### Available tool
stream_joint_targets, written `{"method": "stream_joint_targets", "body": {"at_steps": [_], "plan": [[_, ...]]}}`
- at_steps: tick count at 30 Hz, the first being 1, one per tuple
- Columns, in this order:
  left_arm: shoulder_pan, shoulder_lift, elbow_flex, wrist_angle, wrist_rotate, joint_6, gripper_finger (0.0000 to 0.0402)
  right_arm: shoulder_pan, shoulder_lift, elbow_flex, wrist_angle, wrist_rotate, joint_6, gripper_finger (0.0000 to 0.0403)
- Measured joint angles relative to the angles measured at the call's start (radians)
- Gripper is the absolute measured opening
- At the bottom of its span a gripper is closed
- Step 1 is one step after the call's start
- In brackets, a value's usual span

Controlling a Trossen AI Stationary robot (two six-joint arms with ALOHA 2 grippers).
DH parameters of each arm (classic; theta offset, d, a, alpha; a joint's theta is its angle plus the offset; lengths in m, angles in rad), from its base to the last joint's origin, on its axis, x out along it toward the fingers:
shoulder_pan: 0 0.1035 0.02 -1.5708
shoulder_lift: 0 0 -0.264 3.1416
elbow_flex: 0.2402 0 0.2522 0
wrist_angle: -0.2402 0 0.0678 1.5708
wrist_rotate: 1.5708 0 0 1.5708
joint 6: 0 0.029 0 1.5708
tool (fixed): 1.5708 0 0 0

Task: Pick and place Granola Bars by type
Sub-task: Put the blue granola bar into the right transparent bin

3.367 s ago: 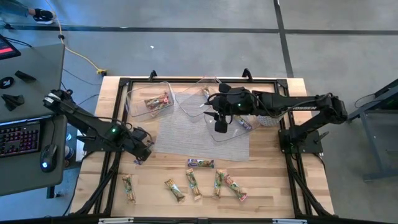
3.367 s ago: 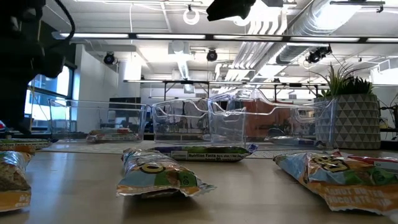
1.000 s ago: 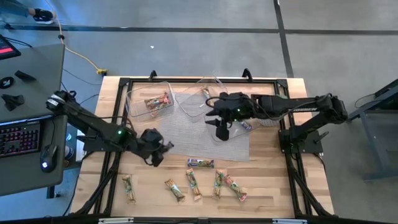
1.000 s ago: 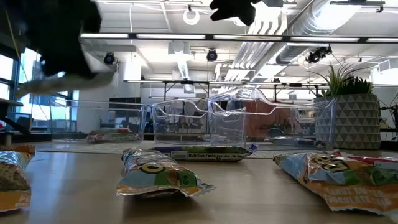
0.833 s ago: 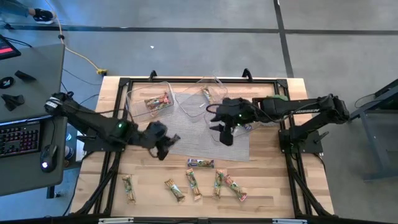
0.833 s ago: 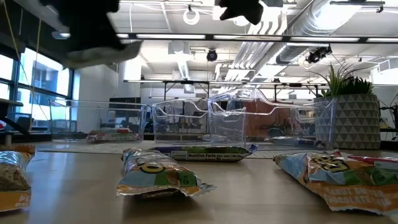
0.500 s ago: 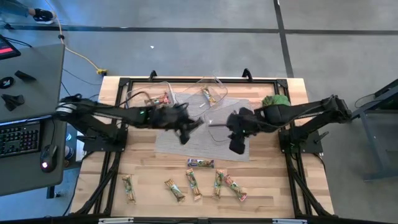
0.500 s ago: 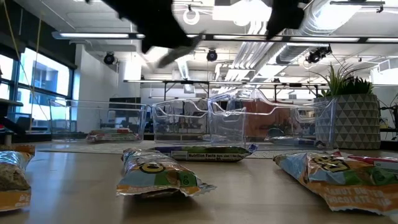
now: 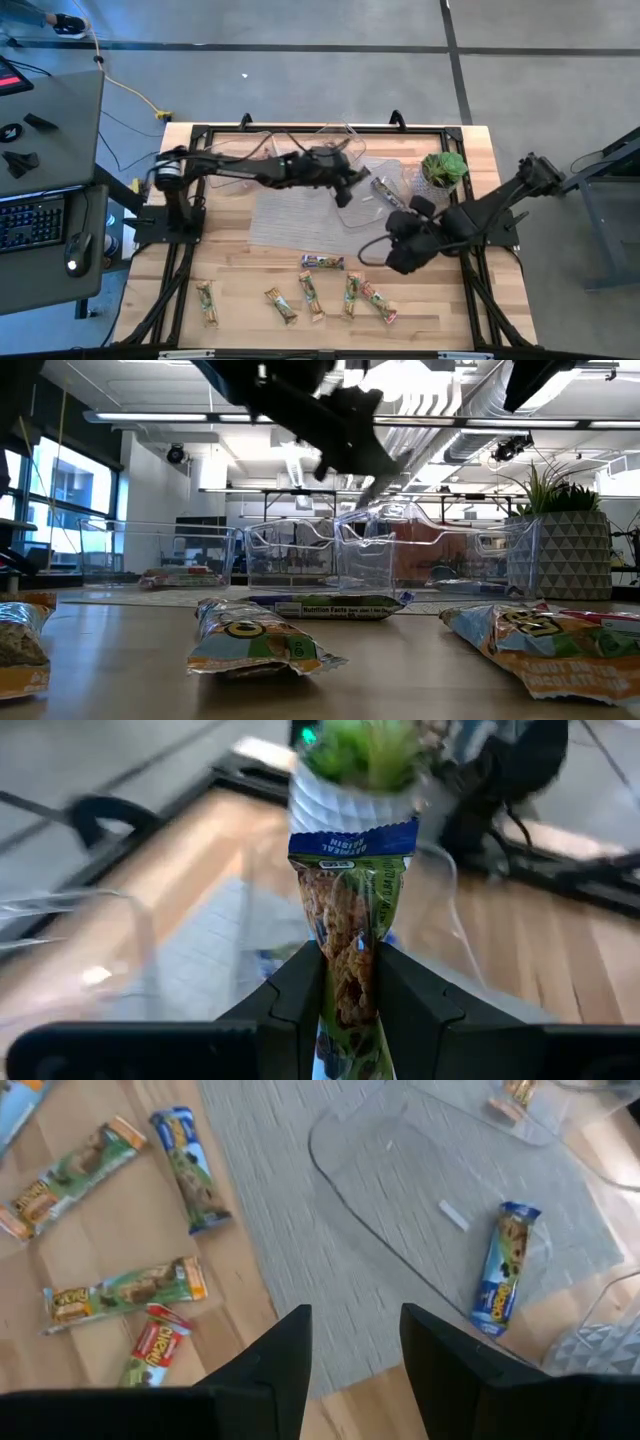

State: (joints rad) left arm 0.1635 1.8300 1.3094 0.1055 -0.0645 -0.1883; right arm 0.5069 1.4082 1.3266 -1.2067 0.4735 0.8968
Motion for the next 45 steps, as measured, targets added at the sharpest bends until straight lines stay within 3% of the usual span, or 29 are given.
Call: {"method": "stream_joint_targets", "body": {"at_steps": [4, 11, 29, 45], "plan": [[0.0, 0.086, 0.049, -0.053, 0.084, -0.003, 0.0085, 0.046, 0.0, 0.0, 0.0, 0.058, 0.028, 0.0138], [0.0, 0.163, 0.053, -0.08, 0.091, -0.052, 0.0085, 0.079, 0.0, 0.0, 0.007, 0.099, 0.023, 0.0138], [0.0, 0.166, 0.053, -0.12, 0.049, -0.052, 0.0085, 0.078, 0.0, 0.0, 0.015, 0.123, 0.02, 0.0138], [0.0, 0.171, 0.053, -0.107, 0.107, 0.005, 0.0086, 0.078, 0.001, 0.0, 0.035, 0.125, 0.019, 0.0138]]}}
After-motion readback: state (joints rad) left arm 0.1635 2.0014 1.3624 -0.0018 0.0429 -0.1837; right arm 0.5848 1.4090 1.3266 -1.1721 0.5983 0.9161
